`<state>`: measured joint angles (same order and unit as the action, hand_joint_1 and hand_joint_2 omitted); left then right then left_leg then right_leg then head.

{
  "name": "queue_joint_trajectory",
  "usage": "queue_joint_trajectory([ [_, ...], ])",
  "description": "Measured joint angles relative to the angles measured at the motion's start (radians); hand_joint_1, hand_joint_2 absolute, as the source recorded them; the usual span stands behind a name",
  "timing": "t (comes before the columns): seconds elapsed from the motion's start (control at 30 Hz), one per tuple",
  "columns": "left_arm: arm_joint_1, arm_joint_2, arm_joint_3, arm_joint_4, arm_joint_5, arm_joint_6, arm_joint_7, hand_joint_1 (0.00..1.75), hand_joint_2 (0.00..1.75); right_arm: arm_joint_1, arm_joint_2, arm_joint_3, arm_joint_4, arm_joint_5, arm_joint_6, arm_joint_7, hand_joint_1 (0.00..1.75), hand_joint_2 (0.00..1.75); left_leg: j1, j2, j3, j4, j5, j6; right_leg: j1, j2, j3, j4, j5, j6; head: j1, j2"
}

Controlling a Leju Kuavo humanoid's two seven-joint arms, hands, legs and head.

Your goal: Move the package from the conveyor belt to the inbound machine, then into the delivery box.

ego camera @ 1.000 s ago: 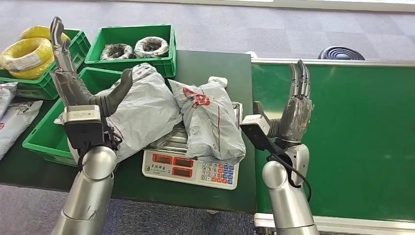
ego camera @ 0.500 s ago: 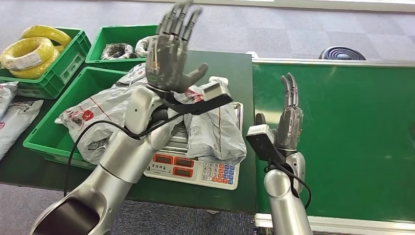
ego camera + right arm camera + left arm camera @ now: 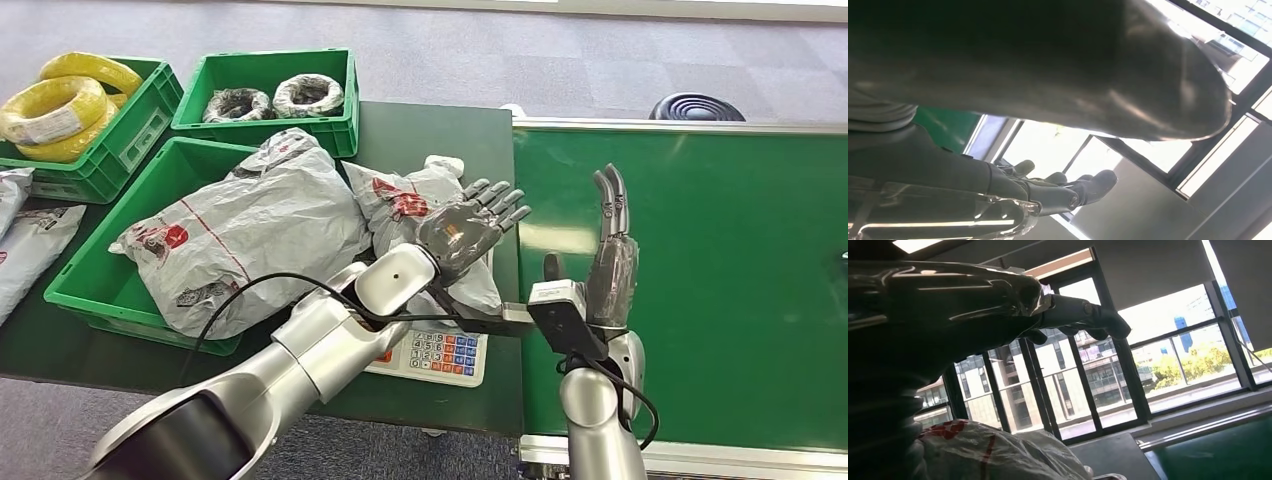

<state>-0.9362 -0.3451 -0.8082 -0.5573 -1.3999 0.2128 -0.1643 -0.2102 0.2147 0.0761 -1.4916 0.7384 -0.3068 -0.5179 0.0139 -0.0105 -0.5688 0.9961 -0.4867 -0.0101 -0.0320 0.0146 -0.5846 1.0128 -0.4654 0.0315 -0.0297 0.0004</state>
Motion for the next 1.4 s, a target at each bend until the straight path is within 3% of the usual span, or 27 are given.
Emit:
queue_joint_trajectory([
  [0.23, 0.011, -0.001, -0.048, 0.078, -0.006, -0.011, 0.002, 0.0, 1.75, 0.003, 0.0, 0.006, -0.038, 0.005, 0.005, 0.006, 0.0, 0.0, 0.0, 0.0, 0.0, 0.0, 0.0, 0.0, 0.0, 0.0, 0.0, 0.0, 0.0, 0.0, 0.0, 0.0],
  [0.77, 0.012, 0.003, -0.051, 0.144, 0.003, -0.003, 0.0, 0.0, 1.75, 0.007, 0.0, 0.031, -0.083, 0.023, 0.02, 0.01, 0.0, 0.0, 0.0, -0.001, 0.0, 0.0, 0.0, 0.0, 0.0, 0.0, 0.001, 0.0, 0.0, 0.0, 0.0, 0.0],
  [0.8, 0.012, 0.003, -0.051, 0.145, 0.004, -0.003, 0.0, 0.11, 1.75, 0.007, 0.0, 0.031, -0.083, 0.023, 0.02, 0.01, 0.0, 0.0, 0.0, -0.001, 0.0, 0.0, 0.0, 0.0, 0.0, 0.0, 0.001, 0.0, 0.0, 0.0, 0.0, 0.0],
  [0.9, 0.012, 0.003, -0.051, 0.148, 0.006, -0.007, 0.0, 1.12, 1.75, 0.007, 0.0, 0.031, -0.086, 0.025, 0.021, 0.01, 0.0, 0.0, 0.0, -0.001, 0.0, 0.0, 0.0, 0.0, 0.0, 0.0, 0.001, 0.0, 0.0, 0.0, 0.0, 0.0],
  [0.93, 0.012, 0.003, -0.051, 0.149, 0.007, -0.012, 0.0, 1.38, 1.75, 0.007, 0.0, 0.031, -0.088, 0.027, 0.021, 0.01, 0.0, 0.0, 0.0, -0.001, 0.0, 0.0, 0.0, 0.0, 0.0, 0.0, 0.001, 0.0, 0.0, 0.0, 0.0, 0.0],
  [1.0, 0.012, 0.005, -0.051, 0.152, 0.013, -0.024, -0.004, 1.49, 1.75, 0.007, 0.0, 0.032, -0.094, 0.031, 0.021, 0.01, 0.0, 0.0, 0.0, -0.001, 0.0, 0.0, 0.0, 0.0, 0.0, 0.0, 0.001, 0.0, 0.0, 0.0, 0.0, 0.0],
  [1.4, 0.01, 0.017, -0.036, 0.167, 0.029, -0.065, -0.023, 1.53, 1.75, 0.006, 0.005, 0.046, -0.1, 0.041, 0.019, 0.008, 0.0, 0.0, 0.0, -0.001, 0.0, 0.0, 0.0, 0.0, 0.0, 0.0, 0.001, 0.0, 0.0, 0.0, 0.0, 0.0],
])
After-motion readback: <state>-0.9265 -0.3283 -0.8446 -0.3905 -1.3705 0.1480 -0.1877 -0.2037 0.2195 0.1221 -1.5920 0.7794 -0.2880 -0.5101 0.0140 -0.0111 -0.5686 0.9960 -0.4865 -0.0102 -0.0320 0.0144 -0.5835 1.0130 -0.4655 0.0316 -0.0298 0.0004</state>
